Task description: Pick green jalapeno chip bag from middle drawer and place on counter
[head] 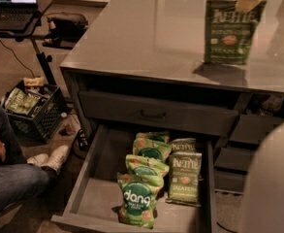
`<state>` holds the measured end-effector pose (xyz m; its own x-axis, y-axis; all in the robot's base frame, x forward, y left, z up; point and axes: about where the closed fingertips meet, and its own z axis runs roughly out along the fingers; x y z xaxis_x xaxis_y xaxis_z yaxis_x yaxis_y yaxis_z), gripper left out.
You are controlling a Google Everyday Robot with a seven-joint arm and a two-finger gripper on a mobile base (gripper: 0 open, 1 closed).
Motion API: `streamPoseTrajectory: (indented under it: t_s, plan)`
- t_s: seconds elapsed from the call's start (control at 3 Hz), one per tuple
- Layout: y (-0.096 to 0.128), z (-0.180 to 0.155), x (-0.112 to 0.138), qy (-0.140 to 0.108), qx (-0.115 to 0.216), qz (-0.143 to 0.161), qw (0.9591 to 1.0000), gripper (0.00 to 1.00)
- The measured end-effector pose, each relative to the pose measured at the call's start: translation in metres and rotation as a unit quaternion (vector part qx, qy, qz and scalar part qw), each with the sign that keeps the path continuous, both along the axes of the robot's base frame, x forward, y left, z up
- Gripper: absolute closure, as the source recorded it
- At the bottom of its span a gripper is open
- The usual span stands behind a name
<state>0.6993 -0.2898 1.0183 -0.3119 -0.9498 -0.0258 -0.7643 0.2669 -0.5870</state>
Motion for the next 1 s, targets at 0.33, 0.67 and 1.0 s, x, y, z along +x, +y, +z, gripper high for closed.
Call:
streamPoseTrajectory:
  t_s: [0.33,0.67,1.0]
  plan:
    - [0.035,-0.032,0.020,0.038,0.029,0.047,0.9977,1.00]
    - [0.071,-0.062,0.033,0.074,0.058,0.094,0.9911,1.00]
    - [0.073,-0.064,0.036,0.073,0.061,0.096,0.9909,0.82]
